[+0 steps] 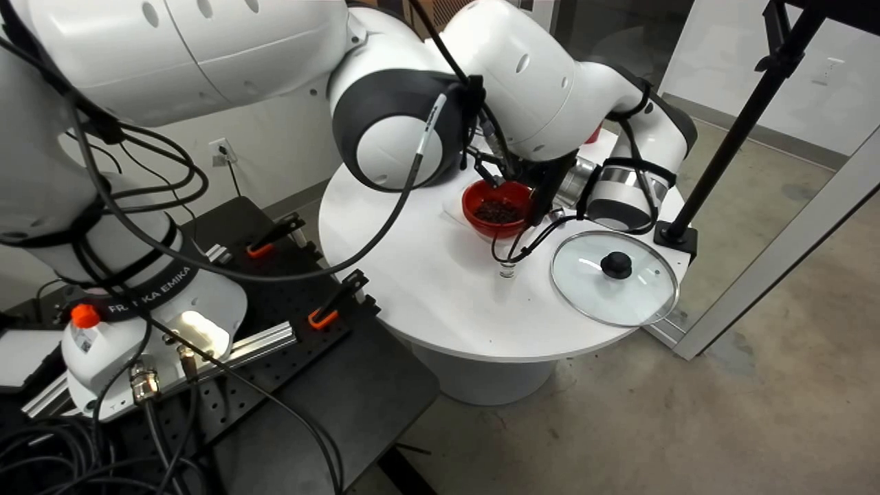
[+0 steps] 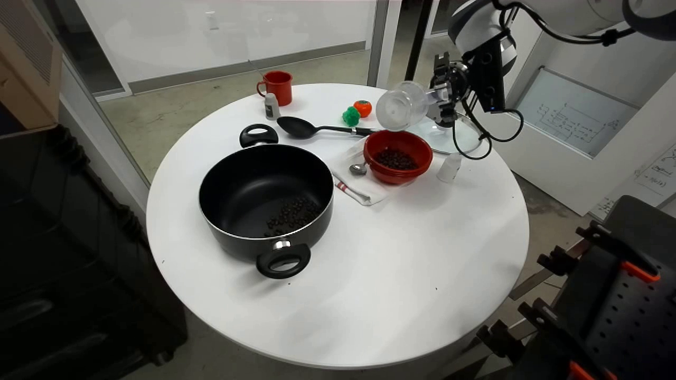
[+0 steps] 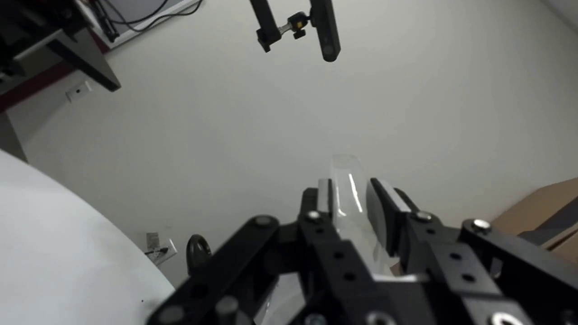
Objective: Pour the things in the jug into the bowl
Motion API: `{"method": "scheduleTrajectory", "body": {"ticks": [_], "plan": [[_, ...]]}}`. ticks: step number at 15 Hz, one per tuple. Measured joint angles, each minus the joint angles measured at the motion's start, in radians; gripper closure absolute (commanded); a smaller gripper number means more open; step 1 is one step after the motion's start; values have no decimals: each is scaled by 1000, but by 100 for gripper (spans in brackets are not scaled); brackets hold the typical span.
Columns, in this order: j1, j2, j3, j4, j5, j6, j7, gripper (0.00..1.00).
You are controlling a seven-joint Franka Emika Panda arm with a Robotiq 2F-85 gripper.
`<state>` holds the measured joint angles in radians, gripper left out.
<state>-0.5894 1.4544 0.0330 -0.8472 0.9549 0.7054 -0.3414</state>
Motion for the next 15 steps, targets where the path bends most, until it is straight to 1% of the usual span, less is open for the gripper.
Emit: {"method": "scheduleTrajectory", "body": {"ticks": [3, 7, 9, 11, 15], "plan": [[17, -32, -12, -13, -77, 56, -182, 94], [58, -102, -43, -69, -198, 175, -407, 94], [88, -154, -63, -127, -258, 253, -502, 94], [122, -221, -82, -209, -305, 349, -591, 94], [187, -369, -111, -377, -333, 544, -737, 94]]}}
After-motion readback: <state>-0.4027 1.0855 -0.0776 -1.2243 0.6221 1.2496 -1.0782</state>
